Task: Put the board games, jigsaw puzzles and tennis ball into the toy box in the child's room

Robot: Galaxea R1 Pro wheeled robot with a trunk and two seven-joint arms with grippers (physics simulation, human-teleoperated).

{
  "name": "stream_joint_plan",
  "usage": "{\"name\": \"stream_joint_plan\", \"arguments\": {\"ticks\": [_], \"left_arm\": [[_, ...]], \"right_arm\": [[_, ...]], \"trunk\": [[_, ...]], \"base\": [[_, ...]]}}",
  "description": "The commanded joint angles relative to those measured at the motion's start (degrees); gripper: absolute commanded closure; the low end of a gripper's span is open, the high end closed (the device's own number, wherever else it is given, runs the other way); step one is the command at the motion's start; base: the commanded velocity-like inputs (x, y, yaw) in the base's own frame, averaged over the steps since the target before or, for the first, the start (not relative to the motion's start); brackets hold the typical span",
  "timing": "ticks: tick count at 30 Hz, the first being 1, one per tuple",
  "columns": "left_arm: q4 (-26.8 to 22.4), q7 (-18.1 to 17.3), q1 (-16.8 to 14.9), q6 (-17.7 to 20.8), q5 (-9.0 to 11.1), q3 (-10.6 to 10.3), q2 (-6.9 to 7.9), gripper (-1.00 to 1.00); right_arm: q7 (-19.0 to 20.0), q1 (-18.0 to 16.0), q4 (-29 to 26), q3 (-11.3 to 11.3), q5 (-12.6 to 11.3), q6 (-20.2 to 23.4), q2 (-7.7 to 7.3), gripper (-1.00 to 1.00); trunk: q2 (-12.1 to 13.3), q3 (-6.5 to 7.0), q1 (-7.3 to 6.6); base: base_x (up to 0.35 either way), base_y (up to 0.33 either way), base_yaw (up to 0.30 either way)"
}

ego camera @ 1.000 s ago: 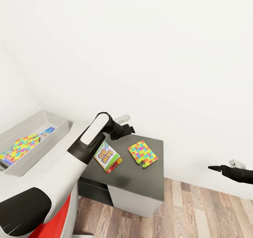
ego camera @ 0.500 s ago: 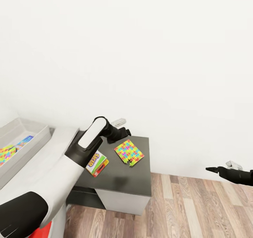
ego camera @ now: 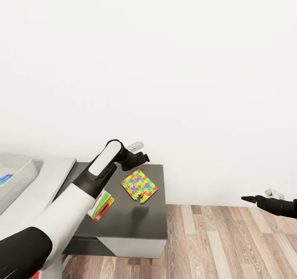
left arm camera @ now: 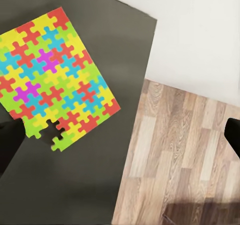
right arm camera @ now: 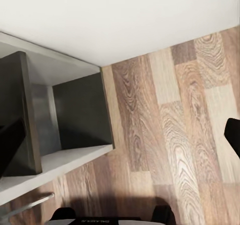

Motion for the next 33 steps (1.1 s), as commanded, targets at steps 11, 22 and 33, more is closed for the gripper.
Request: {"name": "stream_joint_plan", "arguments": {"ticks": [11,22,33], "left_arm": [[0.2,0.2,0.1,0.1,0.3,-0.1,0.2,-1.0],[0.2,0.1,0.2,0.0,0.3,-0.1,0.26,-1.0],[0.2,0.1,1.5,-0.2,0.2,0.1,1.46,-1.0]], "right_arm": [[0.4,-0.1,-0.1,-0.5,0.6,0.3,0.05,-1.0],[0.4,-0.1,-0.1,-0.5,0.6,0.3,0.18,-1.0],[0.4,-0.1,-0.1,-0.4,0.6,0.3,0.97,-1.0]], "trunk": [[-0.1,-0.11,0.06],[-0.1,-0.11,0.06],[-0.1,-0.11,0.06]], "base": [[0.105,-0.031,-0.035],[0.018,-0.005,-0.006],[0.003,-0.001,-0.006]]}}
